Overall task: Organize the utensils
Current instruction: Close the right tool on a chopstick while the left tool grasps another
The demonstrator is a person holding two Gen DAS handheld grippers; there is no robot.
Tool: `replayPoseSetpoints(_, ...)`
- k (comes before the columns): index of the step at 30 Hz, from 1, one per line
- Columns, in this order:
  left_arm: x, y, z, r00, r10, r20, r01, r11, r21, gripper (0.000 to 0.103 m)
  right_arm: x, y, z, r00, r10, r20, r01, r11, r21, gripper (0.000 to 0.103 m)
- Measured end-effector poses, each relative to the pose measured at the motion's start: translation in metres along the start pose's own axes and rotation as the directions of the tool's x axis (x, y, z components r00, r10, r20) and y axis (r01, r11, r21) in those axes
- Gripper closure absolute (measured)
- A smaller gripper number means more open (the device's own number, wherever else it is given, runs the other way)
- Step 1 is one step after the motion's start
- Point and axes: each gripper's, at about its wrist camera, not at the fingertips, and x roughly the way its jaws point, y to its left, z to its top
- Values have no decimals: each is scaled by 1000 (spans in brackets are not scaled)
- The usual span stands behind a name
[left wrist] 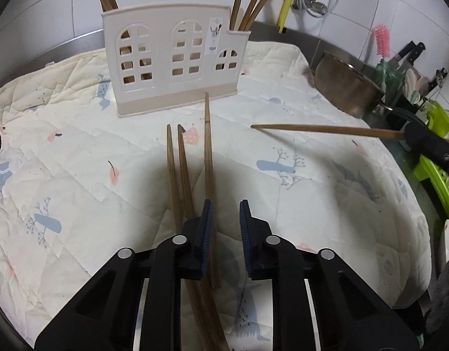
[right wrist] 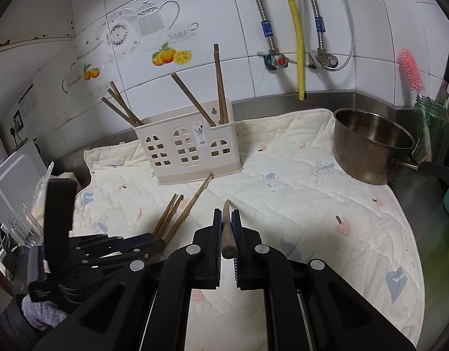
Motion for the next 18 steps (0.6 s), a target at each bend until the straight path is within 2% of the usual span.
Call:
replayPoseSetpoints(12,13,4,-1,999,15,-29,-16,999,-30,87,2,-2,-1,1000,5,-1,-5,1000,8,96)
replayPoseSetpoints(18,23,-3,-1,994,91,-59,-91,996,5,94,3,-1,-1,1000,7,-4,-7,1000,8,96)
